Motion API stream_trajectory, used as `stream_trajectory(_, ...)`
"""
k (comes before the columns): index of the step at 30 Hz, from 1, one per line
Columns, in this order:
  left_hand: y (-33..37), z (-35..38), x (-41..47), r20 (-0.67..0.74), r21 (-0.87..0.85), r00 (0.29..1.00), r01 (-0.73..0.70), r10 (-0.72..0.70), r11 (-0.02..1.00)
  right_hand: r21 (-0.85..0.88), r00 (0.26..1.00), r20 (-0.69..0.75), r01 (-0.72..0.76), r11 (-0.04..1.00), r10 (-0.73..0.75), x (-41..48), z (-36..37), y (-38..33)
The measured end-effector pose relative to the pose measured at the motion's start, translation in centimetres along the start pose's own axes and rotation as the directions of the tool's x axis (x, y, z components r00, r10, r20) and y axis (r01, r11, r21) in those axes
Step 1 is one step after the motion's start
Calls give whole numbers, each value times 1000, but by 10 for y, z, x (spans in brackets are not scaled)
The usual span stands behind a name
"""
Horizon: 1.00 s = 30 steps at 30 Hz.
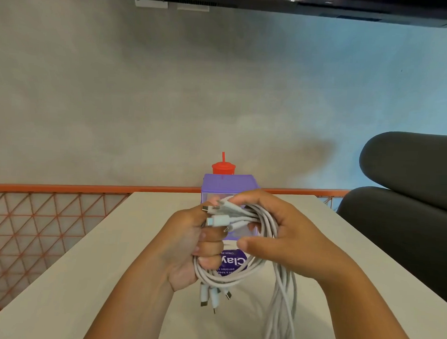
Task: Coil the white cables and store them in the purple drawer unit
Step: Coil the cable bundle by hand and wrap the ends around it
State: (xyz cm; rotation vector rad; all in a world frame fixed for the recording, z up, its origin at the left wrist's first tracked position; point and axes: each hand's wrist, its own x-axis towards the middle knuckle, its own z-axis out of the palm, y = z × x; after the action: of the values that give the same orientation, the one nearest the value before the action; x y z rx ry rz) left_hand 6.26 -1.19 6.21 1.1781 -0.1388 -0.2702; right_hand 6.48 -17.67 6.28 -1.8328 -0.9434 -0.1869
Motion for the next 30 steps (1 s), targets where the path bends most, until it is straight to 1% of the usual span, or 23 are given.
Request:
stream_trajectory(2, 0, 2, -1, -19, -17, 1000, -11, 11, 1000, -68, 996, -89, 11, 998, -17, 2, 4, -1)
stream_trajectory(4, 0, 4, -2, -39, -22, 999, -21, 20, 1000, -190, 981, -180, 36, 981, -71, 6, 7, 1)
stream_trajectory(8, 0, 7, -1, -51, -7, 997, -50, 50, 999, -414, 936, -281, 80, 907, -211, 11, 10, 10)
stream_trajectory(10, -2, 5, 1, -67, -7, 996, -66, 65, 998, -532, 910, -300, 91, 842, -287, 13, 12, 14)
stream_trajectory(13, -3, 6, 3, -107, 37, 989, -103, 107, 994, -701, 875, -268, 111, 705, -404, 15, 17, 17)
stream_trajectory(14, -5, 4, 6, -125, 73, 984, -117, 125, 990, -714, 872, -251, 126, 688, -420, 16, 20, 16)
stream_trajectory(15, -8, 4, 9, -148, 128, 977, -135, 153, 983, -700, 875, -236, 148, 698, -422, 16, 24, 12)
stream_trajectory(16, -13, 3, 13, -178, 200, 967, -148, 184, 969, -663, 885, -227, 166, 730, -408, 15, 29, 6)
stream_trajectory(17, -17, 2, 18, -204, 268, 957, -148, 206, 952, -585, 900, -212, 195, 788, -380, 13, 34, -2)
stream_trajectory(18, -23, 1, 22, -217, 318, 952, -138, 213, 938, -443, 916, -195, 236, 865, -350, 10, 38, -12)
stream_trajectory(19, -27, -1, 26, -229, 336, 951, -122, 206, 934, -252, 920, -187, 294, 922, -345, 6, 39, -22)
stream_trajectory(20, -30, -5, 31, -263, 319, 947, -94, 183, 943, -93, 900, -240, 352, 931, -364, 3, 37, -31)
stream_trajectory(21, -31, -11, 35, -311, 278, 939, -59, 148, 959, 31, 863, -343, 406, 913, -372, 2, 31, -39)
stream_trajectory(22, -30, -17, 37, -352, 232, 929, -35, 117, 972, 139, 820, -459, 448, 883, -343, 0, 23, -44)
stream_trajectory(24, -25, -30, 38, -393, 171, 915, -28, 95, 985, 346, 726, -663, 516, 784, -185, -7, -8, -44)
stream_trajectory(25, -21, -37, 37, -404, 139, 910, -43, 97, 989, 425, 686, -719, 564, 708, -115, -13, -30, -40)
stream_trajectory(26, -18, -44, 37, -414, 96, 905, -59, 94, 994, 468, 649, -758, 607, 642, -62, -18, -49, -33)
stream_trajectory(27, -13, -50, 36, -422, 48, 902, -80, 93, 996, 486, 620, -785, 633, 603, -18, -24, -67, -27)
stream_trajectory(28, -10, -55, 35, -425, 14, 900, -97, 93, 995, 486, 572, -819, 653, 581, 41, -30, -83, -16)
stream_trajectory(29, -7, -59, 34, -421, -13, 903, -106, 91, 994, 479, 522, -845, 640, 601, 117, -36, -94, -8)
stream_trajectory(30, -4, -61, 33, -408, -30, 908, -111, 89, 993, 491, 466, -860, 638, 593, 211, -43, -103, 3)
